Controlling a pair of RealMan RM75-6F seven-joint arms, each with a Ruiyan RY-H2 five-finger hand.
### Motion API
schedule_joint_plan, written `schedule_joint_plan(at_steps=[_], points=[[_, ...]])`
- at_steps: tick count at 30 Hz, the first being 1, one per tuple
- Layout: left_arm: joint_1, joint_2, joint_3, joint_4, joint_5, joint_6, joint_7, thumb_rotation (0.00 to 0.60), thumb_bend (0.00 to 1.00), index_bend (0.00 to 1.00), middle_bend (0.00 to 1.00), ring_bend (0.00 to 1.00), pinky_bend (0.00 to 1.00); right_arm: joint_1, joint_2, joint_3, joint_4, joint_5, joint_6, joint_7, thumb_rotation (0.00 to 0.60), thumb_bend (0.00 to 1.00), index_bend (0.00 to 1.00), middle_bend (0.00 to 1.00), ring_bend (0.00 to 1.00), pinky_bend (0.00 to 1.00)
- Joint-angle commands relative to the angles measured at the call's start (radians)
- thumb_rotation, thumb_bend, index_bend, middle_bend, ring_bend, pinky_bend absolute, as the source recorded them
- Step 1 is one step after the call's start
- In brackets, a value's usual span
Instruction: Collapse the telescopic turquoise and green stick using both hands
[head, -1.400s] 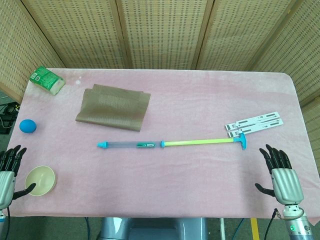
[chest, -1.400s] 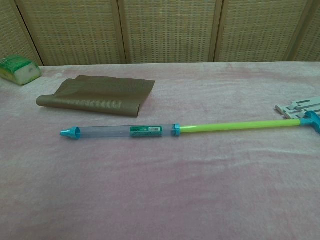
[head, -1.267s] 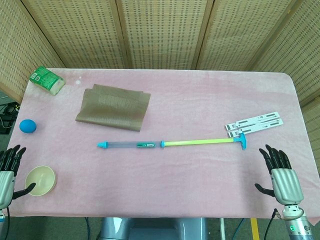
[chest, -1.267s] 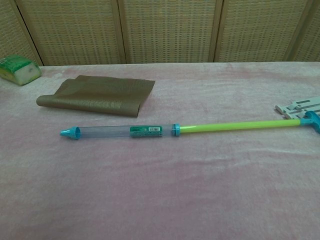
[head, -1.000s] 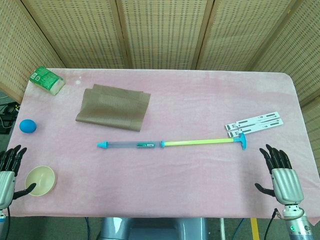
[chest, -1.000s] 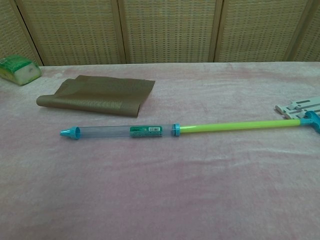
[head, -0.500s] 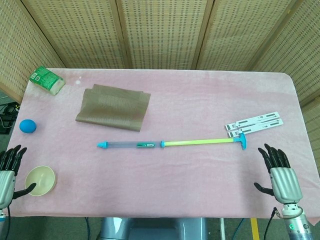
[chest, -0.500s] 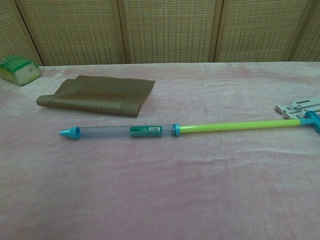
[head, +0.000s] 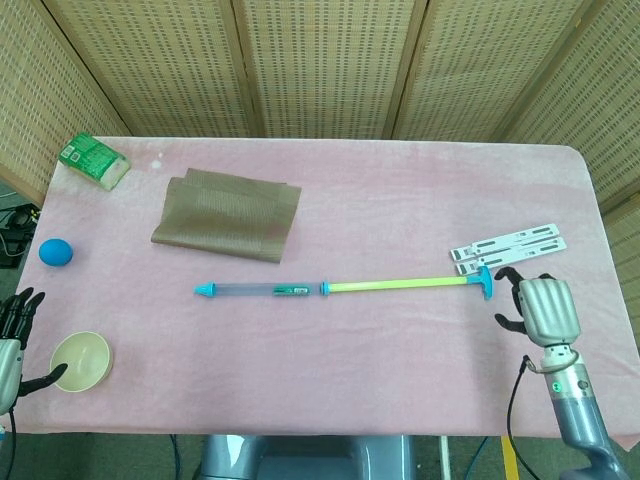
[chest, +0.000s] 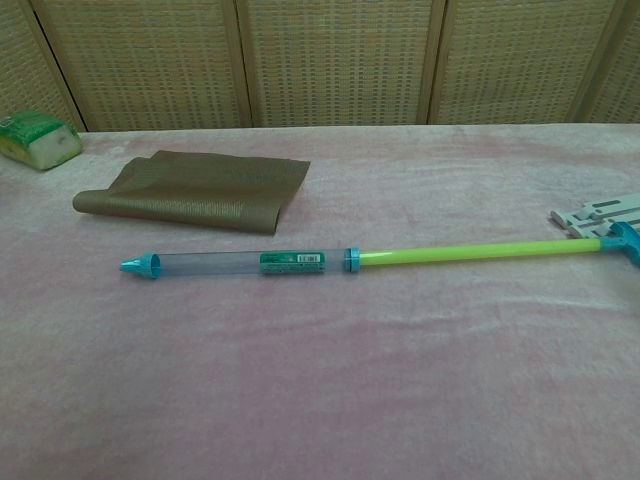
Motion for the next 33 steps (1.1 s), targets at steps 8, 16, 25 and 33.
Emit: schedule_joint_plan(at_steps=[8,16,25,33], points=[[-0.009,-0.008,-0.004,0.008,-0.016,-0.028,0.006,0.600,0.05,0.00,0.00,0.00,0.00,0.173,-0.117,0.070,0.199,0.250,-0.234,-0.104,0.600,0.41,0.49,1.00,1.00,0.71],[-0.012,-0.015,-0.011,0.017,-0.033,-0.042,0.014,0.600,0.05,0.00,0.00,0.00,0.00,0.217,-0.198,0.054,0.336,0.338,-0.297,-0.115,0.600,0.41,0.48,1.00,1.00,0.71],[-0.017,-0.025,-0.014,0.021,-0.043,-0.055,0.030,0.600,0.05,0.00,0.00,0.00,0.00,0.226,-0.257,0.033,0.437,0.325,-0.310,-0.064,0.600,0.41,0.47,1.00,1.00,0.71],[-0.021,-0.030,-0.016,0.025,-0.051,-0.066,0.036,0.600,0.05,0.00,0.00,0.00,0.00,0.244,-0.322,0.023,0.536,0.323,-0.341,-0.029,0.600,0.41,0.47,1.00,1.00,0.71]])
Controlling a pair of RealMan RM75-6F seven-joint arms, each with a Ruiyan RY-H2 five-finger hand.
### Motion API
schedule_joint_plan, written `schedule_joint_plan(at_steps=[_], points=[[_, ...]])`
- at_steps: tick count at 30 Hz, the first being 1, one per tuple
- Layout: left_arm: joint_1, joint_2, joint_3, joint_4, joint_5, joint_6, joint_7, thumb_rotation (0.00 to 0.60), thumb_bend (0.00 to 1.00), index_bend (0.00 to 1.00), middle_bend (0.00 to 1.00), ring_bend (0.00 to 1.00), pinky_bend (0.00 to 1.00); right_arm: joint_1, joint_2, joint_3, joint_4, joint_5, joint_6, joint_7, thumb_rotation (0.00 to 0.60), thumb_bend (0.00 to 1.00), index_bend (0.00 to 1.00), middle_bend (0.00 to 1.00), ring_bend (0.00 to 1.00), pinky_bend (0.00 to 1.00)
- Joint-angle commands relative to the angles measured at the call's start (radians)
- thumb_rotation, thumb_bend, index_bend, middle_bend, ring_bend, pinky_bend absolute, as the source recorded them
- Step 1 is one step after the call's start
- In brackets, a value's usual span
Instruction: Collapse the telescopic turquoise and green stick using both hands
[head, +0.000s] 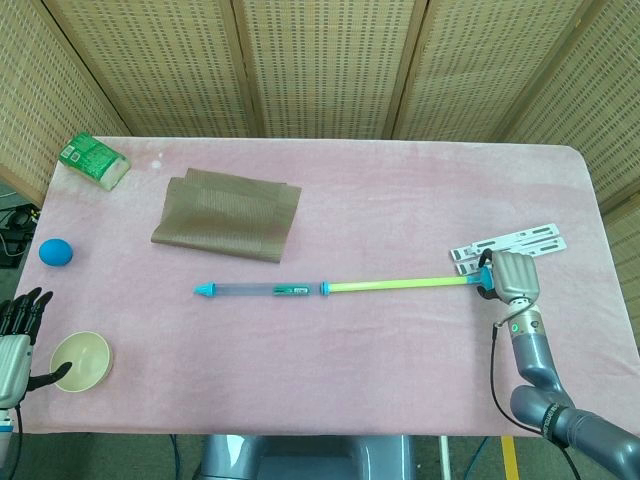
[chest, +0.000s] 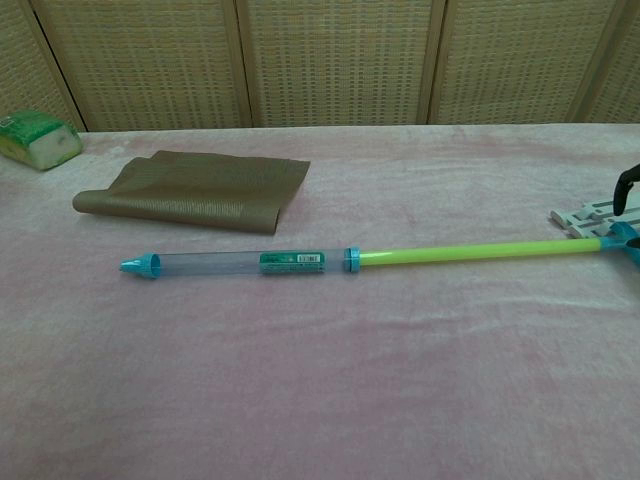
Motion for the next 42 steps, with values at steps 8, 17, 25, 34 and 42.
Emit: schedule_joint_plan(at_steps=[8,17,25,34,42], points=[[-0.002,-0.002,-0.002,0.006,-0.010,-0.009,-0.001,0.600,0.05,0.00,0.00,0.00,0.00,0.017,-0.075,-0.014,0.124,0.021,-0.054,0.018,0.600,0.41,0.49,1.00,1.00,0.71],[-0.007,-0.009,-0.004,0.012,-0.019,-0.022,0.006,0.600,0.05,0.00,0.00,0.00,0.00,0.027,-0.128,-0.013,0.228,0.018,-0.090,0.056,0.600,0.43,0.55,1.00,1.00,0.71],[-0.011,-0.013,-0.006,0.010,-0.020,-0.027,0.008,0.600,0.05,0.00,0.00,0.00,0.00,0.030,-0.142,-0.009,0.247,-0.006,-0.068,0.066,0.600,0.58,0.77,1.00,1.00,0.71],[-0.018,-0.012,-0.009,0.000,-0.018,-0.032,0.004,0.600,0.05,0.00,0.00,0.00,0.00,0.020,-0.074,0.014,0.121,-0.018,0.000,0.041,0.600,0.60,0.81,1.00,1.00,0.71],[-0.071,0.051,-0.070,-0.094,-0.016,-0.042,0.053,0.600,0.09,0.00,0.00,0.00,0.00,-0.002,0.017,0.027,-0.053,-0.029,0.065,0.013,0.600,0.60,0.82,1.00,1.00,0.71]])
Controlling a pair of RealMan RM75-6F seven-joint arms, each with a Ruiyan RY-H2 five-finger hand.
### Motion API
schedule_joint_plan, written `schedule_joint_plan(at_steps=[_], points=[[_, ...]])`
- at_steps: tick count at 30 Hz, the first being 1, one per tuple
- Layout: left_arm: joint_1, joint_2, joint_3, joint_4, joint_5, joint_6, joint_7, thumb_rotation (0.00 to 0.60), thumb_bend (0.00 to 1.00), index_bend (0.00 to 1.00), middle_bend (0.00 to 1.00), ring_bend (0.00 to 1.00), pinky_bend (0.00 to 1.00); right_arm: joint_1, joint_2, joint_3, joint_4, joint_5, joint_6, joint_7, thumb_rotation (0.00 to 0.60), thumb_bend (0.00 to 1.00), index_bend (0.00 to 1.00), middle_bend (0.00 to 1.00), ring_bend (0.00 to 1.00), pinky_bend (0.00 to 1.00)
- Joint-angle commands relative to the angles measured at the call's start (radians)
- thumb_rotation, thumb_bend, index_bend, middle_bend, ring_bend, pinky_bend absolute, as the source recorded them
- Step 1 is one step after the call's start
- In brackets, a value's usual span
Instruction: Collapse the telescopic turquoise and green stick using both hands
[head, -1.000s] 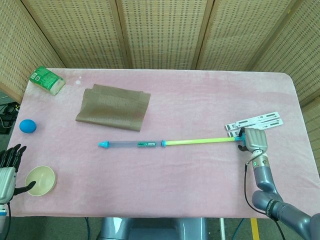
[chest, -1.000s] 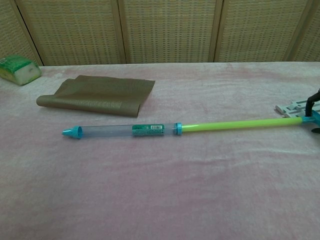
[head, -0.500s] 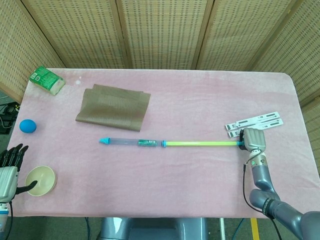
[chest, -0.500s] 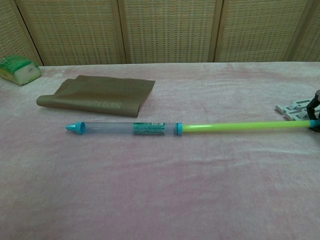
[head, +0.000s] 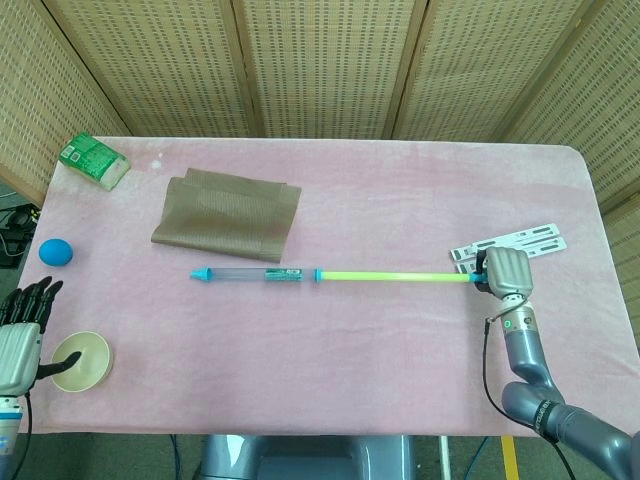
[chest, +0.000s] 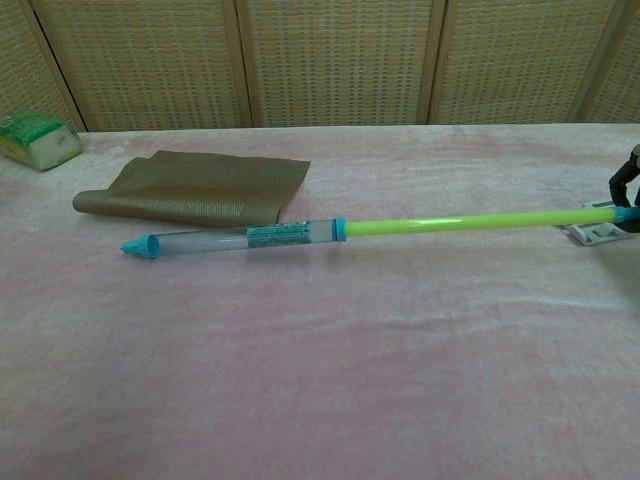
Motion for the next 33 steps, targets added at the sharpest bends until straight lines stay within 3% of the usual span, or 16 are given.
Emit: schedule_joint_plan(at_steps=[1,4,6,8,10,16,24,33], points=[[-0.035,0.045,-0.040,-0.055,-0.007,-0.013,0.028,0.600,0.09,0.00,0.00,0.00,0.00,-0.015,0.052,0.008,-0.082,-0.009,0.035,-0.012,0.600,0.60,0.82,1.00,1.00,0.71],[-0.075,0.091,-0.082,-0.107,-0.044,-0.057,0.022,0.600,0.11,0.03,0.02,0.03,0.03,-0.024,0.084,0.008,-0.132,-0.010,0.044,-0.011,0.600,0.60,0.82,1.00,1.00,0.71],[-0.099,0.114,-0.103,-0.129,-0.083,-0.095,0.024,0.600,0.16,0.10,0.16,0.17,0.17,-0.027,0.100,0.009,-0.156,-0.008,0.046,-0.012,0.600,0.60,0.82,1.00,1.00,0.71],[-0.122,0.126,-0.125,-0.141,-0.128,-0.126,0.034,0.600,0.21,0.16,0.41,0.38,0.36,-0.029,0.114,0.010,-0.176,-0.006,0.050,-0.013,0.600,0.60,0.82,1.00,1.00,0.71],[-0.151,0.126,-0.149,-0.147,-0.179,-0.160,0.048,0.600,0.21,0.20,0.56,0.50,0.46,-0.031,0.130,0.013,-0.198,-0.004,0.054,-0.014,0.600,0.60,0.82,1.00,1.00,0.72],[-0.260,0.125,-0.198,-0.140,-0.357,-0.303,0.138,0.600,0.23,0.27,0.85,0.74,0.66,-0.035,0.176,0.020,-0.256,0.009,0.061,-0.022,0.600,0.60,0.82,1.00,1.00,0.72],[-0.419,0.116,-0.228,-0.133,-0.640,-0.476,0.256,0.600,0.23,0.29,0.91,0.80,0.72,-0.033,0.212,0.024,-0.316,0.034,0.073,-0.044,0.600,0.60,0.83,1.00,1.00,0.72],[-0.566,0.043,-0.214,-0.107,-0.802,-0.506,0.373,0.600,0.23,0.29,0.91,0.80,0.72,-0.026,0.229,0.015,-0.360,0.053,0.077,-0.062,0.600,0.60,0.83,1.00,1.00,0.72]])
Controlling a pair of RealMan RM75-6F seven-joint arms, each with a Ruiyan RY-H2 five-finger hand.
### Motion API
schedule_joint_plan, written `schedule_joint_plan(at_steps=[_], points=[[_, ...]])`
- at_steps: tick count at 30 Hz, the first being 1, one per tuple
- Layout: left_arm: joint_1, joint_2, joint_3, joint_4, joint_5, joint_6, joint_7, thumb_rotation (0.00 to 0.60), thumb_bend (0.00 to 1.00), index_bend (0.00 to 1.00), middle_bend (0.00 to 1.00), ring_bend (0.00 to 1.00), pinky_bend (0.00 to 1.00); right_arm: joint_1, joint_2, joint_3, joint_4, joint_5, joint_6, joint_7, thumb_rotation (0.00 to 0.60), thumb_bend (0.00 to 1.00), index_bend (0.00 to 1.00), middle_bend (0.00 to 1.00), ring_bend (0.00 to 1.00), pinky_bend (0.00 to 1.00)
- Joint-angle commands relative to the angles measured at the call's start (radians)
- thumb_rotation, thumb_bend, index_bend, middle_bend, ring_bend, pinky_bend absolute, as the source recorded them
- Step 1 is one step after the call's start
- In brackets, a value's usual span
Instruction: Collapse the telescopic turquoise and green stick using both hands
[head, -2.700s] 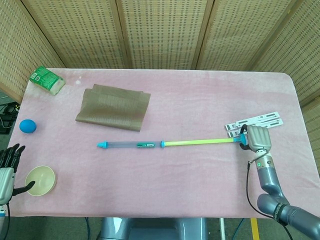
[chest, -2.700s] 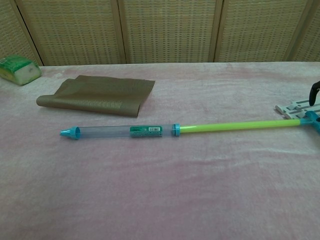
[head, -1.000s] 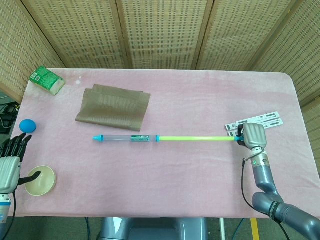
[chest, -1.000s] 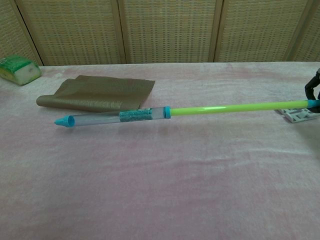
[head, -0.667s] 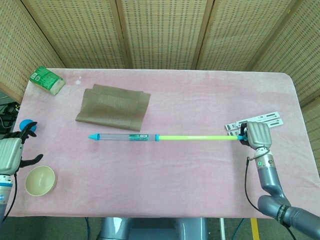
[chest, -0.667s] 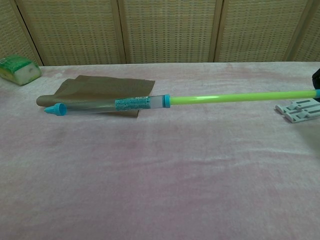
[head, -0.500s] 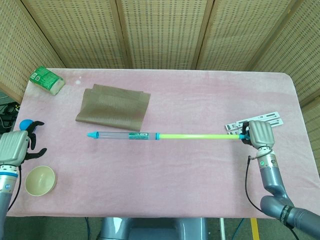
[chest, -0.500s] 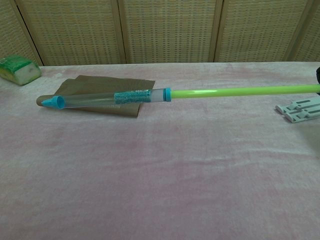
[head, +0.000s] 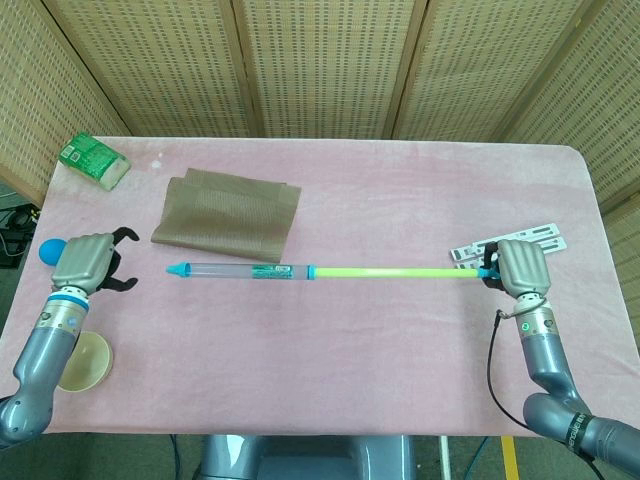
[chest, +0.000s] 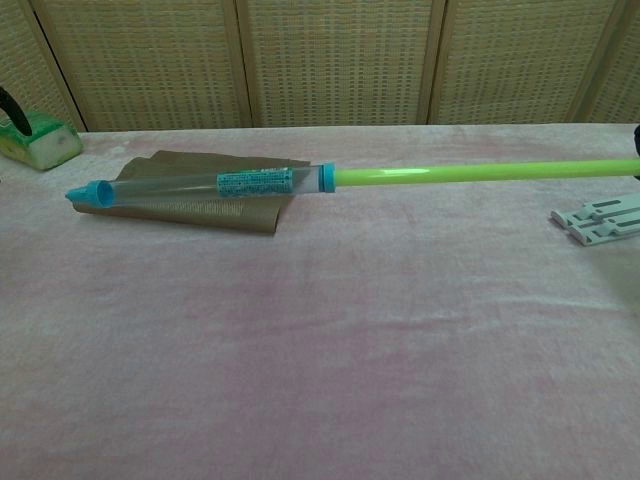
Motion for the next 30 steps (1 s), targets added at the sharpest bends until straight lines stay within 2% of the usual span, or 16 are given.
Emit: schedule_joint_plan(at_steps=[1,14,22,30], points=[[-0.065,-0.044,0.008,0.025,-0.057,-0.014,0.052,0.600,0.23,0.29,0.91,0.80,0.72,0.000,0.003,-0.003,-0.008,0.001,0.003,0.002,0.600,0.60,0.83,1.00,1.00,0.72],[-0.202,-0.102,0.036,-0.020,-0.154,-0.002,0.119,0.600,0.23,0.30,0.91,0.80,0.72,0.010,0.009,-0.021,-0.009,0.012,-0.005,0.008,0.600,0.60,0.83,1.00,1.00,0.72],[-0.232,-0.103,0.082,-0.057,-0.161,0.031,0.143,0.600,0.23,0.34,0.91,0.80,0.72,0.015,0.011,-0.025,-0.001,0.022,-0.006,0.012,0.600,0.60,0.83,1.00,1.00,0.72],[-0.247,-0.134,0.102,-0.053,-0.155,0.065,0.139,0.600,0.23,0.36,0.91,0.80,0.72,0.017,0.013,-0.028,-0.014,0.026,0.000,0.012,0.600,0.60,0.83,1.00,1.00,0.72]])
